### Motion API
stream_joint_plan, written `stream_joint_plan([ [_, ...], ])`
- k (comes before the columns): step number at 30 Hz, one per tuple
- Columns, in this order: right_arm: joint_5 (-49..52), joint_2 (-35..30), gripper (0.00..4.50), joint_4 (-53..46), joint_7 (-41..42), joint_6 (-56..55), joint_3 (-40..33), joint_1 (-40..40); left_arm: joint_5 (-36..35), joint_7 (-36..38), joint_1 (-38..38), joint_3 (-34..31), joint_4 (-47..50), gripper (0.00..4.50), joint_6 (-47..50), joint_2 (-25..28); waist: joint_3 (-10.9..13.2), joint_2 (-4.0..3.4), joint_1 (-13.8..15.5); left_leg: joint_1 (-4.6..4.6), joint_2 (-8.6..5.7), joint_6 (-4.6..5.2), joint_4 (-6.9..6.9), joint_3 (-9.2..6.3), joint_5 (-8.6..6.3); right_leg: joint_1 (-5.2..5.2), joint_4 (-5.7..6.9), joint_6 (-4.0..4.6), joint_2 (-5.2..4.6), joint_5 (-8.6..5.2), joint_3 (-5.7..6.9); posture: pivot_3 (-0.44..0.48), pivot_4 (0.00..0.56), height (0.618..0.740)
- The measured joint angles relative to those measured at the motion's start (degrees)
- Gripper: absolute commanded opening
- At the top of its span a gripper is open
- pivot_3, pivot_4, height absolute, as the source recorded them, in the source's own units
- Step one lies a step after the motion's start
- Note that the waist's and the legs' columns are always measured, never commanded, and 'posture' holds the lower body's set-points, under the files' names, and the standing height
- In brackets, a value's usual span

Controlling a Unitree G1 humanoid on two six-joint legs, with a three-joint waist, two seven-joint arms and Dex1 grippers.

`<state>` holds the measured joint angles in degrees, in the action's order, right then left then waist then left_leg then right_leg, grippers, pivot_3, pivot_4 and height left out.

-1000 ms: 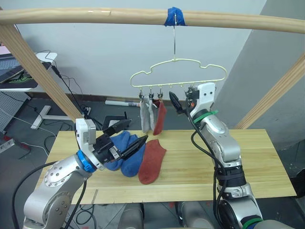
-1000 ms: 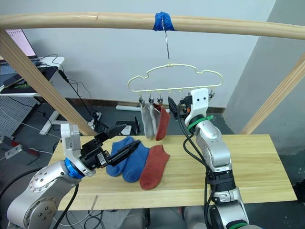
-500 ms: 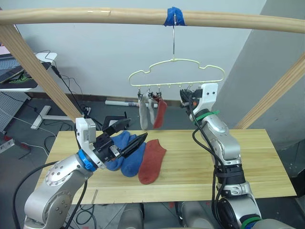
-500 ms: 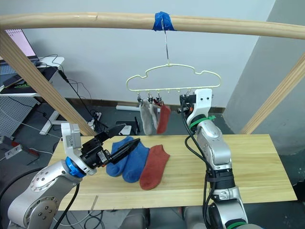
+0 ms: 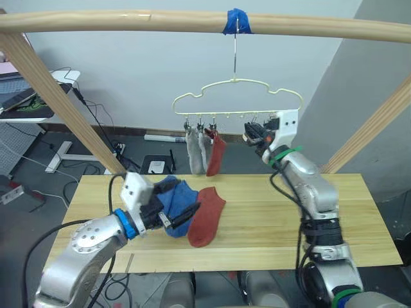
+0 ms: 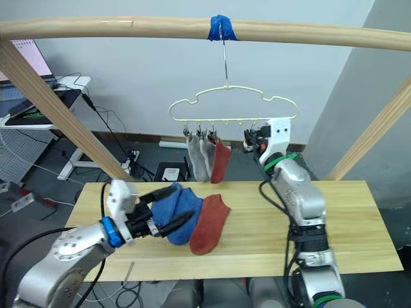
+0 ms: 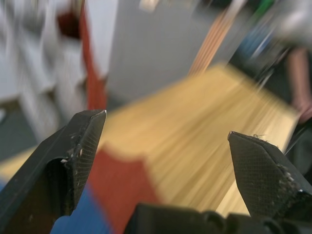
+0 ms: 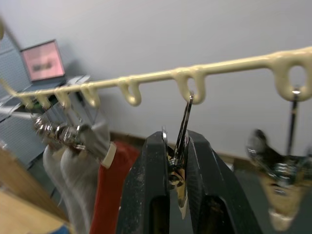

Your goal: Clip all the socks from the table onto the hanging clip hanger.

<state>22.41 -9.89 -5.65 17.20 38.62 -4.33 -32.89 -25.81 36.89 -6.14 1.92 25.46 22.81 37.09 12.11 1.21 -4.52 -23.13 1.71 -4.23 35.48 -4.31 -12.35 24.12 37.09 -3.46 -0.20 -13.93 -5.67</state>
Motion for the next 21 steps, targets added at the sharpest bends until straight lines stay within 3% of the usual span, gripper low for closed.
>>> stream_joint_plan([
  [5, 4.88, -2.92, 0.12, -2.4, 2.96, 7.6, -1.09, -0.54, 9.44, 3.02, 6.9, 9.54, -10.66, 4.5, -5.15, -2.29, 0.03, -0.04, -0.42, 0.02, 0.06, 0.01, -0.14, 0.0, 0.0, 0.05, 0.02, -0.02, 0.07, 0.01, 0.0, -0.064, 0.195, 0.74],
  [11, 5.96, -4.55, 0.12, -3.25, 4.84, 9.89, 0.01, -1.86, 26.33, 8.94, 29.1, 20.96, -45.74, 4.5, -24.15, -6.62, 0.05, -0.09, -0.63, 0.0, 0.03, 0.07, -0.13, 0.01, 0.04, 0.04, -0.03, -0.3, 0.1, 0.21, 0.01, -0.108, 0.2, 0.74],
  [17, 6.02, -4.03, 0.12, -4.67, 3.34, 10.92, -0.73, -1.25, 33.64, 9.98, 37.67, 23.18, -68.21, 4.5, -36.1, -11.83, 0.05, -0.08, -1.22, -0.14, 0.03, 0.13, -0.26, -0.01, 0.01, 0.15, -0.05, -0.13, 0.07, 0.31, 0.05, -0.154, 0.203, 0.74],
  [21, 6.67, -3.61, 0.12, -7.0, 1.9, 12.22, -1.25, -0.18, 33.18, 11.13, 40.12, 21.25, -75.68, 4.5, -39.47, -15.43, 0.05, -0.08, -1.6, -0.17, -0.01, 0.14, -0.23, -0.01, 0.0, 0.13, -0.05, -0.2, 0.02, 0.28, 0.05, -0.161, 0.205, 0.74],
])
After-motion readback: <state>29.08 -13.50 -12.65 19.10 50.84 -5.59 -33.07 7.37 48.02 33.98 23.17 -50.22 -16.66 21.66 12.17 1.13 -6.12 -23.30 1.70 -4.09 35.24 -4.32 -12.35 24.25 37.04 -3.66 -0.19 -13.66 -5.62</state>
